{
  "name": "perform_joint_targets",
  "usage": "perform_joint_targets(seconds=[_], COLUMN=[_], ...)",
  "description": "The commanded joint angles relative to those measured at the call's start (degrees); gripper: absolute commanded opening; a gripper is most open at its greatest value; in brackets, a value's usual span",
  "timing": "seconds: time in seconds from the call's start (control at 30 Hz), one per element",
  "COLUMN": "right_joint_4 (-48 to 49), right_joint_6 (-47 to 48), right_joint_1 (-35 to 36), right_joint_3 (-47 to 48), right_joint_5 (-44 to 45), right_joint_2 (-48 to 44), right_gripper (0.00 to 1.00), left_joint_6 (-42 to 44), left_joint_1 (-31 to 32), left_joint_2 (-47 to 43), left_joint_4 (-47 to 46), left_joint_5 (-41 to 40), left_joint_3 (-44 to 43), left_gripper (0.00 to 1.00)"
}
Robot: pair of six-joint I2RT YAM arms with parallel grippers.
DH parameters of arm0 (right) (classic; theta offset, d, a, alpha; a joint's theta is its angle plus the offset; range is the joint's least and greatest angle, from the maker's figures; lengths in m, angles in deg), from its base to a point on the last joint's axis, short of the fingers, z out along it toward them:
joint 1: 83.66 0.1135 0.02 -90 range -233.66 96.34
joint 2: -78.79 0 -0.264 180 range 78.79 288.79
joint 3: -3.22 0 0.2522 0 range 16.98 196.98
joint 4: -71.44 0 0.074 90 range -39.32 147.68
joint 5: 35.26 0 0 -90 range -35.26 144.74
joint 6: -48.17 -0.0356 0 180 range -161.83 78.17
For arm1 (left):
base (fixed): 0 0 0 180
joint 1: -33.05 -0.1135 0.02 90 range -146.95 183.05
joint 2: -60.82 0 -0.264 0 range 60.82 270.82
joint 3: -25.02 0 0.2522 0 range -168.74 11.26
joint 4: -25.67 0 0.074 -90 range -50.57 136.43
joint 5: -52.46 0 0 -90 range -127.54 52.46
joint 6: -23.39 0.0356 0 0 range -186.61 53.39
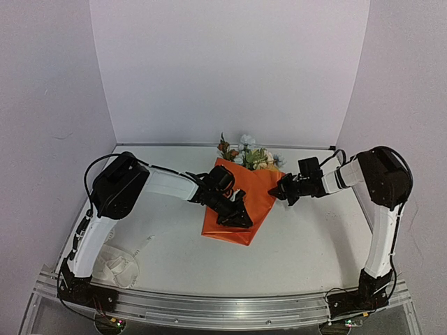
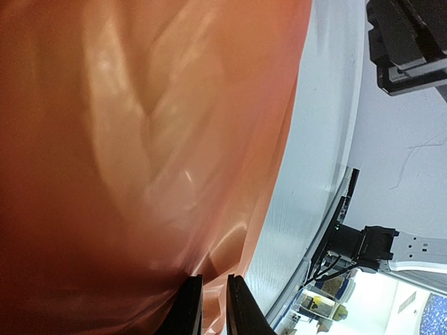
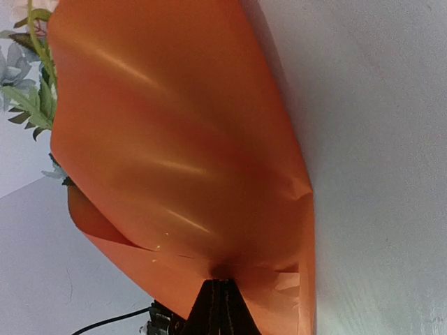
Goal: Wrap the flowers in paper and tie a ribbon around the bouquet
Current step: Adjust the folded bouquet at the center of the board.
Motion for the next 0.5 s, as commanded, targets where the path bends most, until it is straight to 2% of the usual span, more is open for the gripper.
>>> perform_joint_targets(seconds=[0.0, 0.2, 0.47], right_joint_4=[0.83, 0.48, -1.38], right_joint_6=[-3.1, -4.49, -5.16], right_joint_1=[-1.02, -3.67, -5.52], right_joint_3=[2.58, 1.73, 6.11], right_joint_5=[2.82, 4.56, 5.35], right_joint_2=[2.54, 3.14, 5.77], right_gripper=[0.03, 0.02, 0.01], left_joint_6=[1.26, 1.27, 1.26], left_joint_1=[-0.49, -0.53, -0.5], left_joint_2=[2.22, 2.04, 1.97], left_joint_4=[8.55, 8.51, 8.47], left_joint_5=[-6.0, -6.01, -5.8], left_joint_3=[0.84, 1.09, 1.16], left_gripper=[0.16, 0.15, 0.16])
